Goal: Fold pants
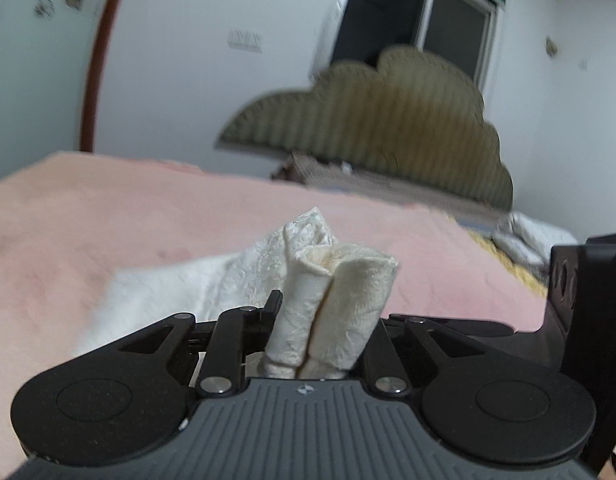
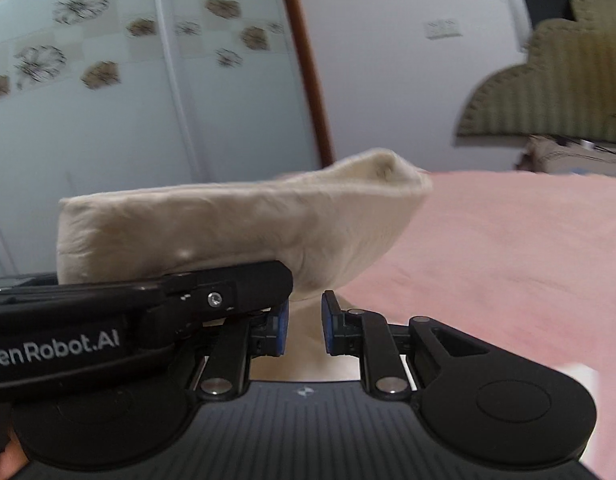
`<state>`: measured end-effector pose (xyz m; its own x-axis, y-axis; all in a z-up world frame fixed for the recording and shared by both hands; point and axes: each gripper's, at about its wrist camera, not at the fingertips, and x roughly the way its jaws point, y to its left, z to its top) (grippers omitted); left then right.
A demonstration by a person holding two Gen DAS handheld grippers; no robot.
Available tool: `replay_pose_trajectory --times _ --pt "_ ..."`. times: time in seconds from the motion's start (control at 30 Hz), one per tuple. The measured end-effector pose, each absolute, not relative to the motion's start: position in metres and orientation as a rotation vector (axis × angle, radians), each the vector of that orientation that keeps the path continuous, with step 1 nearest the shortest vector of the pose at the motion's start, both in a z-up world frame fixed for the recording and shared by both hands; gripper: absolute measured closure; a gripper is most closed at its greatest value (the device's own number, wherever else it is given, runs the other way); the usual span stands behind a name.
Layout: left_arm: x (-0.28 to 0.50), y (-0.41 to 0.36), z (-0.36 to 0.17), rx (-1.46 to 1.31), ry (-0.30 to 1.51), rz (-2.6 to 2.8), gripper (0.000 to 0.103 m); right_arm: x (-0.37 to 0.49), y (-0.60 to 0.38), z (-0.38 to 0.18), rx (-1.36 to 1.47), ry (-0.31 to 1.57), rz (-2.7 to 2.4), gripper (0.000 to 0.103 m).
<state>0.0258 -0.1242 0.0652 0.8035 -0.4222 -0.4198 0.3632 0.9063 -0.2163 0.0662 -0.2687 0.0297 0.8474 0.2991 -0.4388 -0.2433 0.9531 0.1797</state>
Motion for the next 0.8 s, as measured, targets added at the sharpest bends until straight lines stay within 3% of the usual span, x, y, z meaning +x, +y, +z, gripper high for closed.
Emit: replay_pose_trajectory --times 0.53,0.8 --pt "0.022 -0.203 0.010 -0.075 0.601 -0.575 0.083 0.016 -0.333 -0.004 0.122 0.599 0.113 0.086" --pt "0.023 -0.204 0.002 -0.073 0.674 -0.680 0.048 -0.005 -0.352 -0.011 0.151 0.666 0.069 0.080"
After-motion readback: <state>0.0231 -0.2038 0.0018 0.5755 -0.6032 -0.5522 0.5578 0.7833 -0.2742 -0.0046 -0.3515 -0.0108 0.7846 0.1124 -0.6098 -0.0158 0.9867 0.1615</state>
